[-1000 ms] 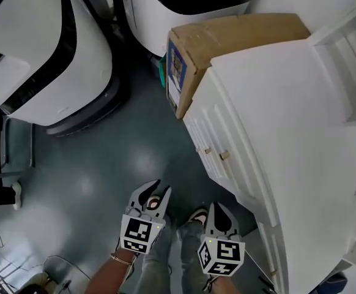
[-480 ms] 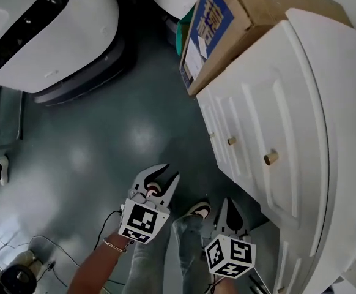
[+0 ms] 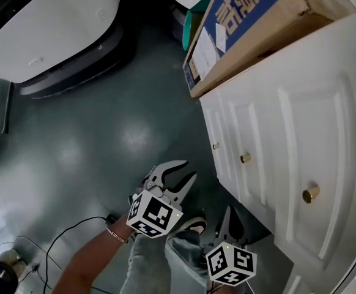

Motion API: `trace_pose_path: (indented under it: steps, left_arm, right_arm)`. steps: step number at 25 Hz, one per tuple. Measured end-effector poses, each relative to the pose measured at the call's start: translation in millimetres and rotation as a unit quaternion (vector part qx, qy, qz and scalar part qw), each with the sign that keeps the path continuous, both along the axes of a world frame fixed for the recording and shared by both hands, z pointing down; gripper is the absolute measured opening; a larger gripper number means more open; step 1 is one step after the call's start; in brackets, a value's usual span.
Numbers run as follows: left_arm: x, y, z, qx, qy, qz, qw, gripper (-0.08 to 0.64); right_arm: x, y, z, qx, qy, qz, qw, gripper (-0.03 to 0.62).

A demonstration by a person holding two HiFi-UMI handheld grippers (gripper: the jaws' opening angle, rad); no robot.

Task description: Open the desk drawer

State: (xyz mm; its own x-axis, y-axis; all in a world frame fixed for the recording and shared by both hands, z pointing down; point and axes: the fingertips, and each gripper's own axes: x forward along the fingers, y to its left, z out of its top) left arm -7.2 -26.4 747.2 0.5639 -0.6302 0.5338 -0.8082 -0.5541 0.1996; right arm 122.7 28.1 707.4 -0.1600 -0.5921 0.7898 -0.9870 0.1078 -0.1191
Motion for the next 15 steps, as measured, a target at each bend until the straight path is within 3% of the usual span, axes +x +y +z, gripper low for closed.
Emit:
trace_pose_path:
  steps: [15]
  left_arm:
    - [53.6, -48.3, 107.4, 0.019, 0.002, 0.045, 0.9988, 0.129]
  right_arm:
    - [24.7, -8.0, 91.1, -0.001, 0.009, -0.019, 1.000, 0.006]
